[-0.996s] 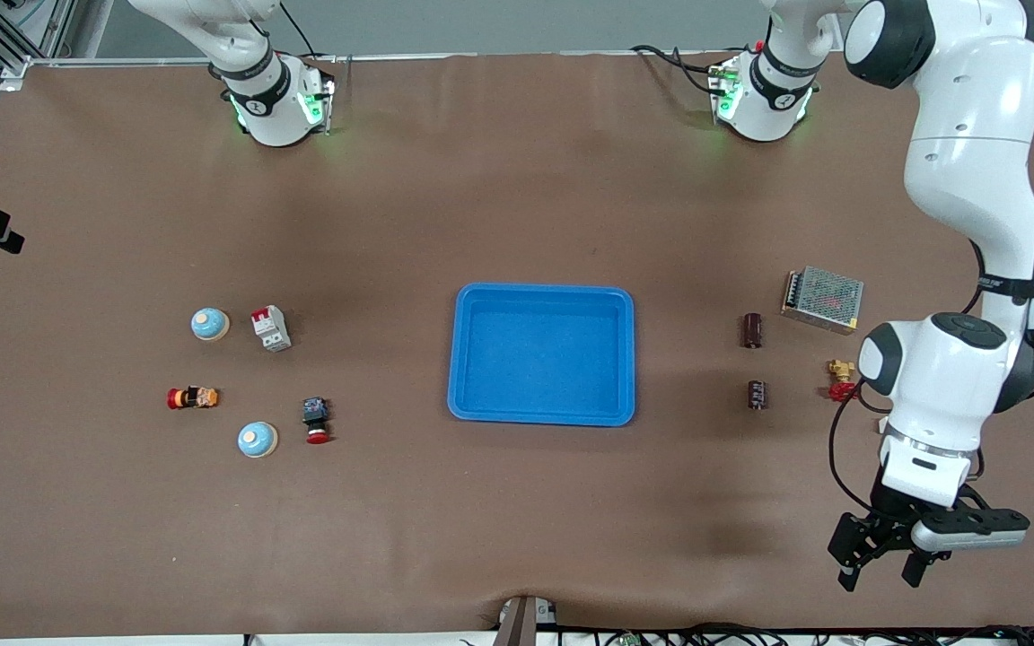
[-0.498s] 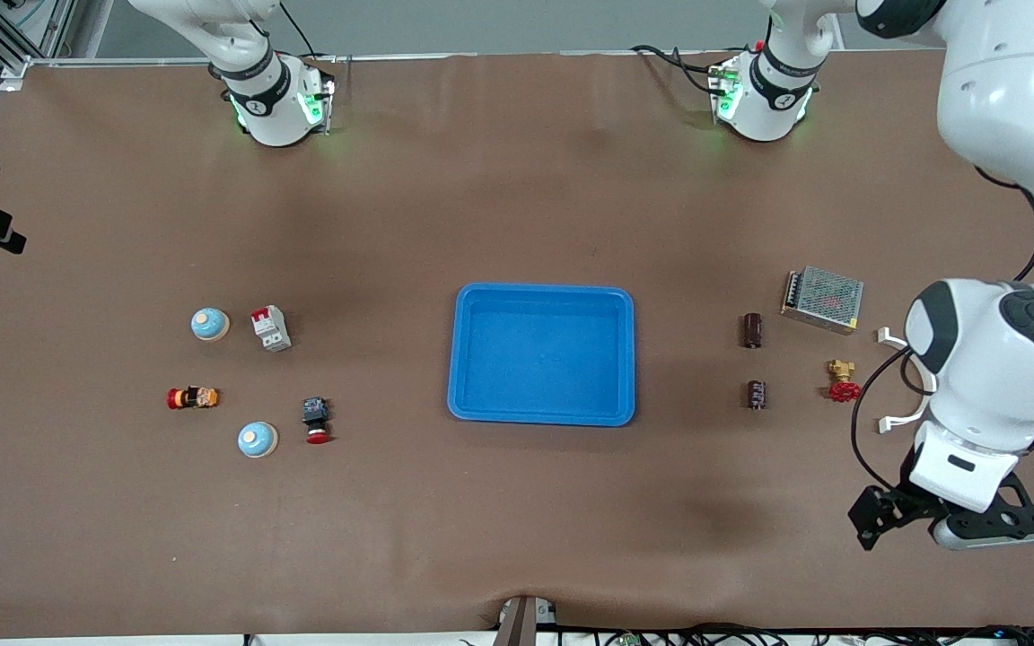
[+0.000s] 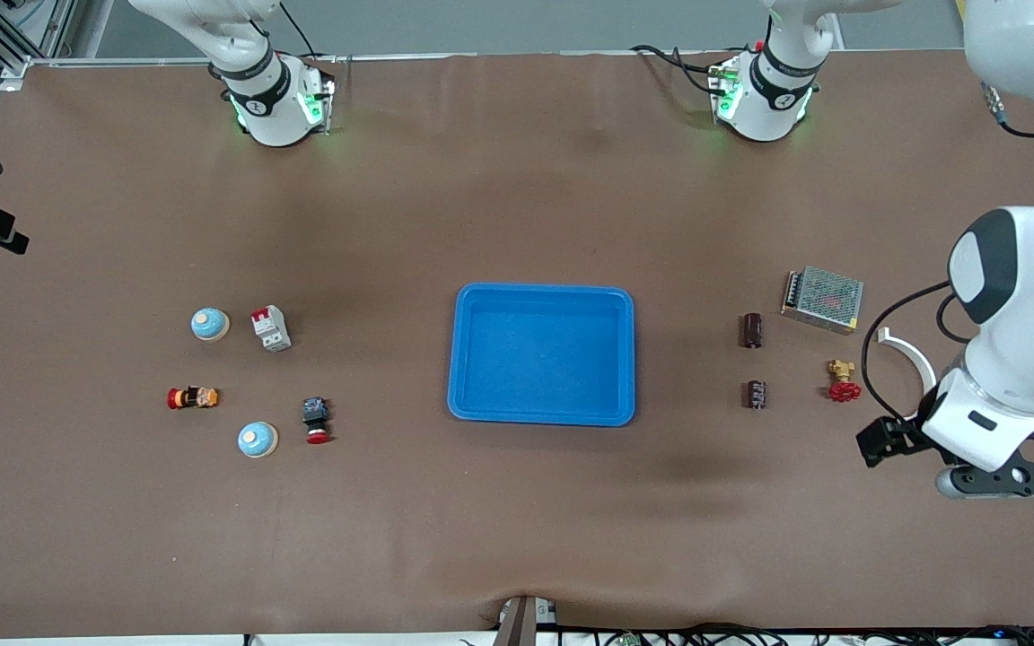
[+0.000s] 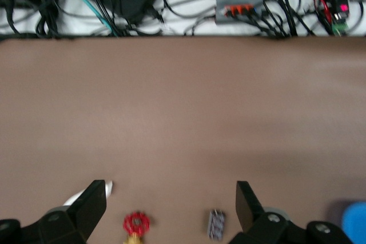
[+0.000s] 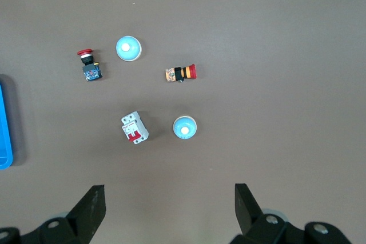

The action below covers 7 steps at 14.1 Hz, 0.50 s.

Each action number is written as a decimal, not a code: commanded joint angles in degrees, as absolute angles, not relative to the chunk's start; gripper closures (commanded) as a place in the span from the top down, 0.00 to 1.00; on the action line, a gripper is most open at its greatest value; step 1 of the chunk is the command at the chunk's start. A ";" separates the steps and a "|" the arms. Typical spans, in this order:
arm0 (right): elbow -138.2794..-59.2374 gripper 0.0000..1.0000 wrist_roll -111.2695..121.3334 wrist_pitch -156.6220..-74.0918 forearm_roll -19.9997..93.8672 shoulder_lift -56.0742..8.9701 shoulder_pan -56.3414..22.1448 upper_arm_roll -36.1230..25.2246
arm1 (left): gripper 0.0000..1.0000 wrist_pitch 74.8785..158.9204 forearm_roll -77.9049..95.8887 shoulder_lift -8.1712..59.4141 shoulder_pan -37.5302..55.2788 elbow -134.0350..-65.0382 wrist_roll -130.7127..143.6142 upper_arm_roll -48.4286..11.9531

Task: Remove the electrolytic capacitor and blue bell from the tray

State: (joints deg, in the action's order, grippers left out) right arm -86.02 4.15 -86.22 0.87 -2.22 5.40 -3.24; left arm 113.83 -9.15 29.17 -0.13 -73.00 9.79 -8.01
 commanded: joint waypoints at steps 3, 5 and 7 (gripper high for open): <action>-86.04 1.00 4.57 -85.96 0.00 -2.02 6.15 -2.64 | 1.00 98.91 -2.46 19.88 3.16 -74.27 -0.25 0.08; -86.04 1.00 4.48 -85.96 0.00 -2.02 6.06 -2.64 | 1.00 95.03 -2.46 17.50 3.16 -74.27 -1.58 0.35; -86.22 1.00 4.48 -85.96 0.00 -1.93 6.07 -2.64 | 1.00 90.38 -2.37 14.61 4.30 -74.27 -1.67 1.22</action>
State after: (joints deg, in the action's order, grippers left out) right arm -86.11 4.15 -86.22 0.87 -2.22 5.40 -3.24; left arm 93.58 -3.31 17.75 2.67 -72.82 -0.70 -0.17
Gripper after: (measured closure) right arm 0.000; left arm 0.000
